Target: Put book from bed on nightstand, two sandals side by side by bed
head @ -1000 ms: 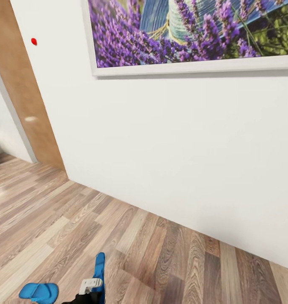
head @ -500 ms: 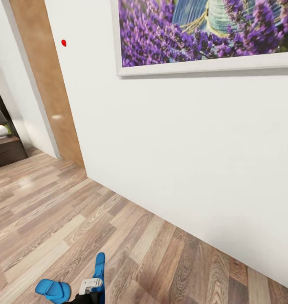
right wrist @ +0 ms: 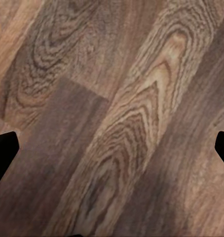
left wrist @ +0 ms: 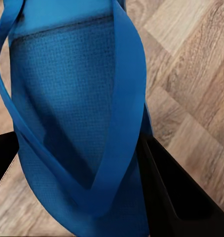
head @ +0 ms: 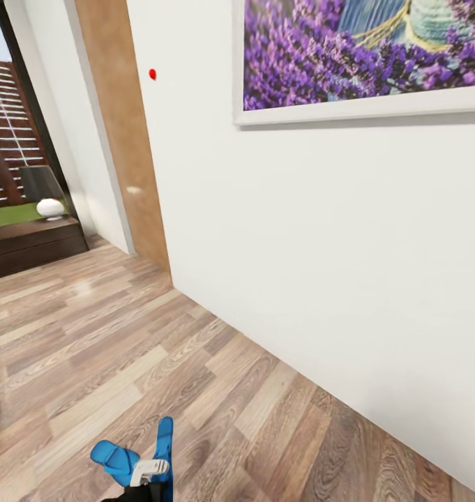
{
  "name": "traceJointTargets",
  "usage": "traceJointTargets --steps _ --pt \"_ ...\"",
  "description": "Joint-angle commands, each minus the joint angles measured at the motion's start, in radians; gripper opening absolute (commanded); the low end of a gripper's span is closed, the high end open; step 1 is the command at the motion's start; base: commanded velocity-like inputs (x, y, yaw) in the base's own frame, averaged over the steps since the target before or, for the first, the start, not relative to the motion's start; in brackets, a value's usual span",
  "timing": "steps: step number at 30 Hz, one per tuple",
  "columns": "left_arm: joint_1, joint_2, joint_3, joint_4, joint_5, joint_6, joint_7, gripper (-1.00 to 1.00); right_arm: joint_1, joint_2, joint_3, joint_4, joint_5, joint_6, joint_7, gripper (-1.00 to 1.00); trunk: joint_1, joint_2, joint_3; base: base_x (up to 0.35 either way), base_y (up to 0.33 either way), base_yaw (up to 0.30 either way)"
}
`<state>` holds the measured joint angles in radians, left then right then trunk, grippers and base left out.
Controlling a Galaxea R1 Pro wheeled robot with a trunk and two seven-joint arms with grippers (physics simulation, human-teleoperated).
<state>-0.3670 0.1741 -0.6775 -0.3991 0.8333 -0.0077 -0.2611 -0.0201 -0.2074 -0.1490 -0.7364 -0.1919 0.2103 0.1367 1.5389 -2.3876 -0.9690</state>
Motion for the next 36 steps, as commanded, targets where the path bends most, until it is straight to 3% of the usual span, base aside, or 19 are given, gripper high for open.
traceJointTargets --steps 1,22,36 --pt "-0.001 0.001 -0.007 0.0 0.007 -0.001 -0.003 -1.0 0.0 0.0 -0.003 -0.002 -0.007 0.006 0.004 1.0 0.0 0.0 -0.001 0.0 0.0 0.289" --pt "-0.001 0.001 -0.007 0.0 0.007 -0.001 -0.003 -1.0 0.0 0.0 -0.003 -0.002 -0.006 0.006 0.004 1.0 0.0 0.0 -0.001 0.001 0.0 0.289" --pt "-0.001 0.001 -0.007 0.0 0.007 -0.001 -0.003 -1.0 0.0 0.0 -0.004 -0.001 -0.007 0.006 0.004 1.0 0.0 0.0 -0.001 0.098 0.0 0.289"
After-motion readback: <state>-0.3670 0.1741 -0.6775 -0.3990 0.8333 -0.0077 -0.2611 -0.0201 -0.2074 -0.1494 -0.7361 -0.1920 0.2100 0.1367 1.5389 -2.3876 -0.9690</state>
